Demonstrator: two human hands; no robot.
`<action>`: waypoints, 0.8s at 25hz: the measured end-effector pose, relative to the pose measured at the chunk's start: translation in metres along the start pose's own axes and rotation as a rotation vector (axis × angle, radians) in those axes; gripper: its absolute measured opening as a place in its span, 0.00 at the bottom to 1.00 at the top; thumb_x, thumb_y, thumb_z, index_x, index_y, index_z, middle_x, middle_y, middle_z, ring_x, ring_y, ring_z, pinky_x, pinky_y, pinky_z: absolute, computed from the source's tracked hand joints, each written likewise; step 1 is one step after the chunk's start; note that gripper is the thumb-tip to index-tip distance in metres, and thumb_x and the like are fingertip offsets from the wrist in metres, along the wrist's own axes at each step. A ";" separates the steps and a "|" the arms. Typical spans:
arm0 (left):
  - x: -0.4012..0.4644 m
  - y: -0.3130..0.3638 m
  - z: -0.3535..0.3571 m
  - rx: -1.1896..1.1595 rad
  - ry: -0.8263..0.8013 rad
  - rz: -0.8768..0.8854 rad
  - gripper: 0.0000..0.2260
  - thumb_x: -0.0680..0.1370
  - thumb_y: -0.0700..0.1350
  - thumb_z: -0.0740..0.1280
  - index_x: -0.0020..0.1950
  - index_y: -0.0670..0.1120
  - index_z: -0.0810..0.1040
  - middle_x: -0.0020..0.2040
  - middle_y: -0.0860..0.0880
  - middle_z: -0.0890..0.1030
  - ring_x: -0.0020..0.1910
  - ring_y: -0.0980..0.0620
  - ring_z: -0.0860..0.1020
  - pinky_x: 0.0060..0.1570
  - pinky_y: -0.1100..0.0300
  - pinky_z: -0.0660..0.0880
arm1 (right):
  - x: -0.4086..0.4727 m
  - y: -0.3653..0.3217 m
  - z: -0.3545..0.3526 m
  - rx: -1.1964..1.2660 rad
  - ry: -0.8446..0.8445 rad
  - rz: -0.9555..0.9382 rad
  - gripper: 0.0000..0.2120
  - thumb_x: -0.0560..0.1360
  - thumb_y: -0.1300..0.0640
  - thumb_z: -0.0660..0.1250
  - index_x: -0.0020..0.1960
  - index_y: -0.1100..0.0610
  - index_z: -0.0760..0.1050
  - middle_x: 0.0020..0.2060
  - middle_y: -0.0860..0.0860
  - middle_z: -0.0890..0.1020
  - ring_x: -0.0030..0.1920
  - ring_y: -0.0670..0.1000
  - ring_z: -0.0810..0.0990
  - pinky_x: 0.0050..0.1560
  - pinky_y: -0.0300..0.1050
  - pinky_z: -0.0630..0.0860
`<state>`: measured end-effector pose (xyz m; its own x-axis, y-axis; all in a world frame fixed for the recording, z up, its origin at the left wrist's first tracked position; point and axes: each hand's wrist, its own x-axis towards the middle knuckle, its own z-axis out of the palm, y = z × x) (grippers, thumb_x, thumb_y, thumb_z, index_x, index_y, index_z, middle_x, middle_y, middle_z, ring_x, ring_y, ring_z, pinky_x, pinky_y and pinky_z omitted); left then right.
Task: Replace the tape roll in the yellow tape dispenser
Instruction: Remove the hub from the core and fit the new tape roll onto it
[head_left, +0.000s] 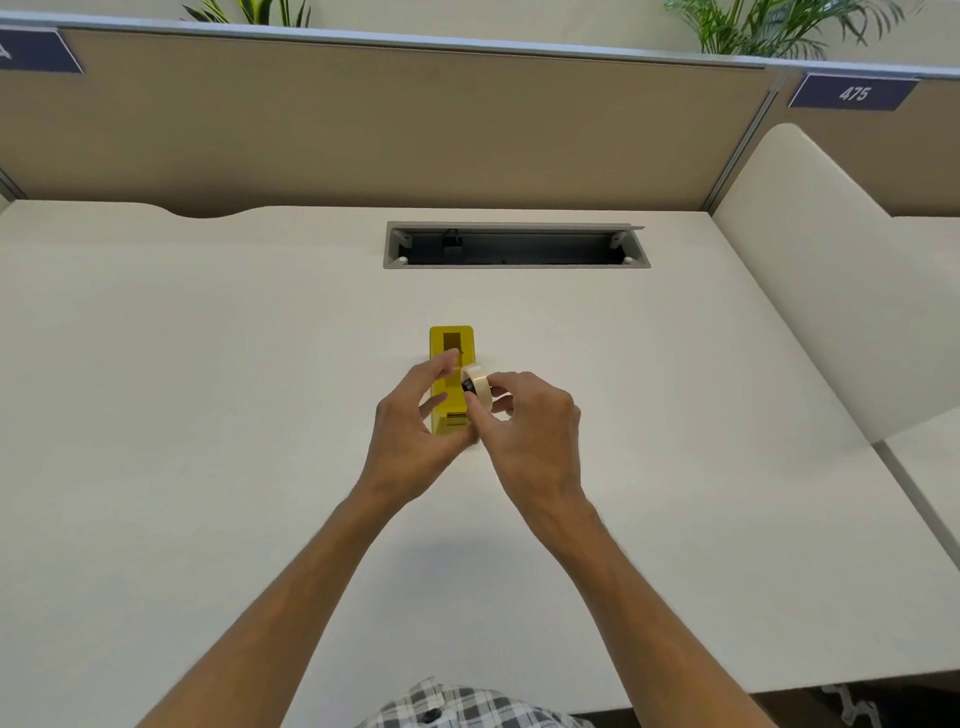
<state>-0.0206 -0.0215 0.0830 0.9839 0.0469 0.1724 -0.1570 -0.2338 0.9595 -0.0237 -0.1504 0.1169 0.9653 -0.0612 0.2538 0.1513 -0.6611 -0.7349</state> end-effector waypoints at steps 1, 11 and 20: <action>0.001 -0.001 0.001 -0.018 -0.023 -0.034 0.29 0.69 0.36 0.76 0.68 0.48 0.73 0.61 0.54 0.79 0.61 0.60 0.77 0.58 0.68 0.74 | 0.000 0.000 0.002 0.018 -0.007 0.010 0.07 0.74 0.53 0.71 0.48 0.55 0.83 0.42 0.50 0.85 0.40 0.50 0.83 0.43 0.51 0.79; 0.018 -0.029 -0.004 0.011 -0.041 -0.036 0.28 0.69 0.41 0.76 0.68 0.50 0.74 0.61 0.56 0.80 0.61 0.61 0.77 0.60 0.66 0.74 | 0.017 0.005 0.022 -0.098 -0.076 0.112 0.11 0.74 0.45 0.68 0.48 0.51 0.83 0.37 0.47 0.85 0.39 0.50 0.83 0.43 0.49 0.79; 0.010 -0.106 -0.045 0.860 -0.073 0.008 0.24 0.79 0.54 0.61 0.72 0.45 0.68 0.75 0.45 0.66 0.74 0.46 0.63 0.72 0.47 0.62 | 0.055 0.023 0.056 0.014 -0.049 0.223 0.12 0.74 0.47 0.70 0.47 0.55 0.84 0.39 0.49 0.86 0.39 0.51 0.83 0.46 0.51 0.79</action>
<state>0.0015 0.0475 -0.0068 0.9907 -0.0136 0.1354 -0.0738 -0.8894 0.4512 0.0451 -0.1268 0.0785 0.9844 -0.1676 0.0534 -0.0642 -0.6246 -0.7783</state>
